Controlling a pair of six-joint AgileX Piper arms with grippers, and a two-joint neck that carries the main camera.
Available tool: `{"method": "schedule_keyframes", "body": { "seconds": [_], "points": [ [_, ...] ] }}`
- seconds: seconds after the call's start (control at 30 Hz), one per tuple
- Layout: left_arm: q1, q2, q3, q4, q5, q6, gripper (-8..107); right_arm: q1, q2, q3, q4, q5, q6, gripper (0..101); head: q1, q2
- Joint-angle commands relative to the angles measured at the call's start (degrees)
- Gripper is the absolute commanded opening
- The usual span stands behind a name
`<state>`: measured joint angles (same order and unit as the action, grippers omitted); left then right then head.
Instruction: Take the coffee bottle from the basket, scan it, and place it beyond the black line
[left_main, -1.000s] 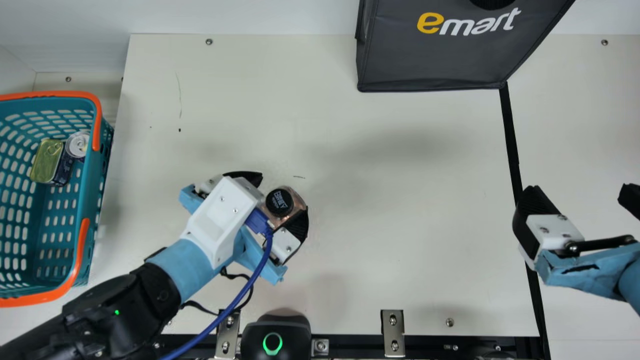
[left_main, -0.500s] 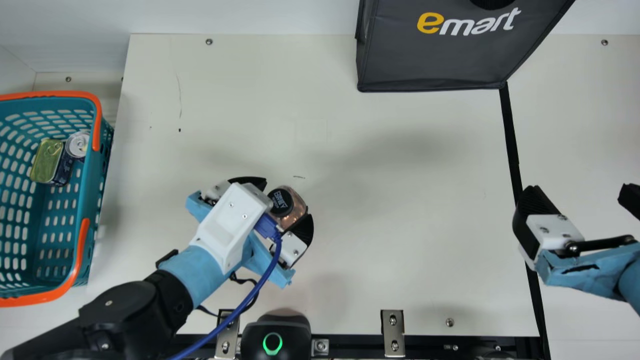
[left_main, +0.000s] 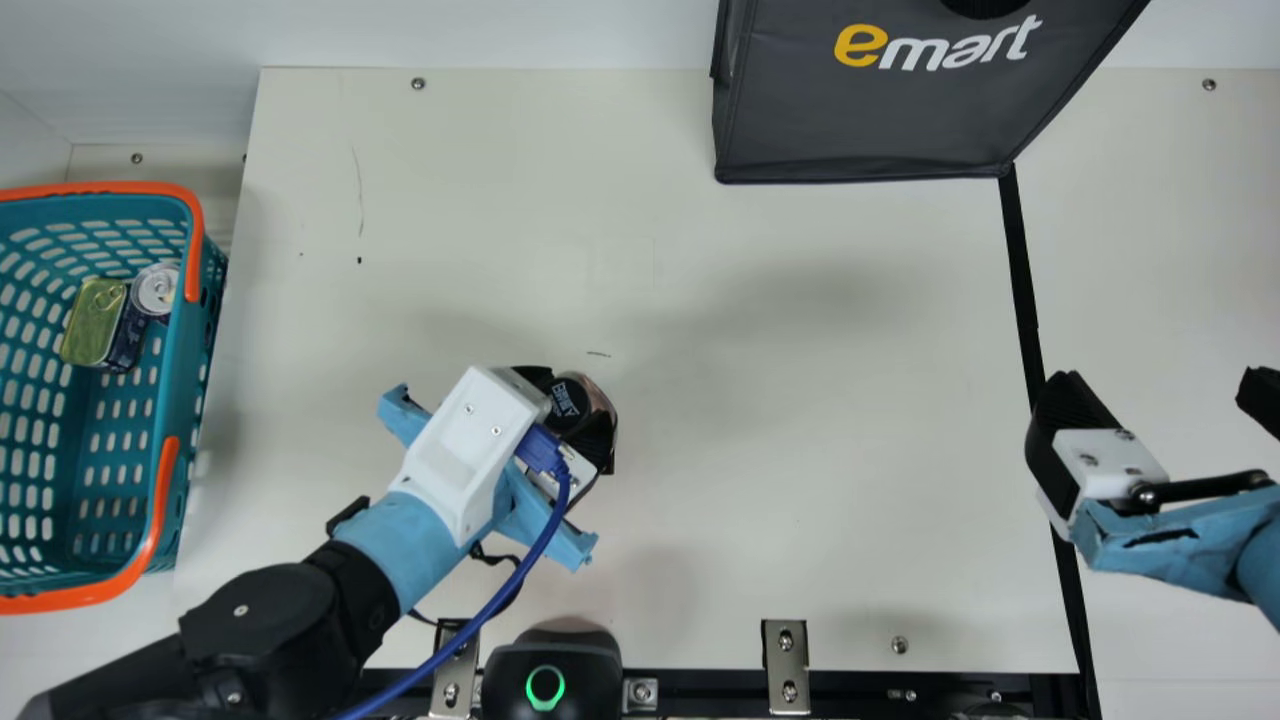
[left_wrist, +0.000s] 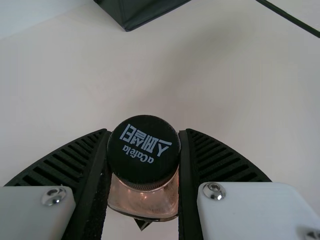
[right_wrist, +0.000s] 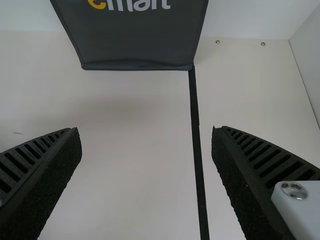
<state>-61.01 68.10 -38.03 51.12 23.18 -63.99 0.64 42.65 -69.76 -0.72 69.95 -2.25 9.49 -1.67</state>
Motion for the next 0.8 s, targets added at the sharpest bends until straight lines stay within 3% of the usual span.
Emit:
{"method": "schedule_keyframes", "body": {
  "seconds": [0.0, 0.03, 0.33, 0.77],
  "points": [
    [-0.09, 0.02, 0.07, 0.17, -0.2, -0.11, 17, 0.0, 0.0, 0.0, 0.0, 0.0, 0.0, 91, -1.57, 0.09],
    [-0.07, -0.05, 0.1, 0.21, -0.33, -0.08, 10, 0.0, 0.0, 0.0, 0.0, 0.0, 0.0, 91, -1.57, 0.09],
    [2.65, -1.75, 1.37, -2.39, -3.64, 5.42, 10, 0.0, 0.0, 0.0, 0.0, 0.0, 0.0, 91, -1.57, 0.09],
    [6.98, -4.24, 4.1, -15.01, -10.26, 22.52, 10, 0.0, 0.0, 0.0, 0.0, 0.0, 0.0, 91, -1.57, 0.09]
  ]
}}
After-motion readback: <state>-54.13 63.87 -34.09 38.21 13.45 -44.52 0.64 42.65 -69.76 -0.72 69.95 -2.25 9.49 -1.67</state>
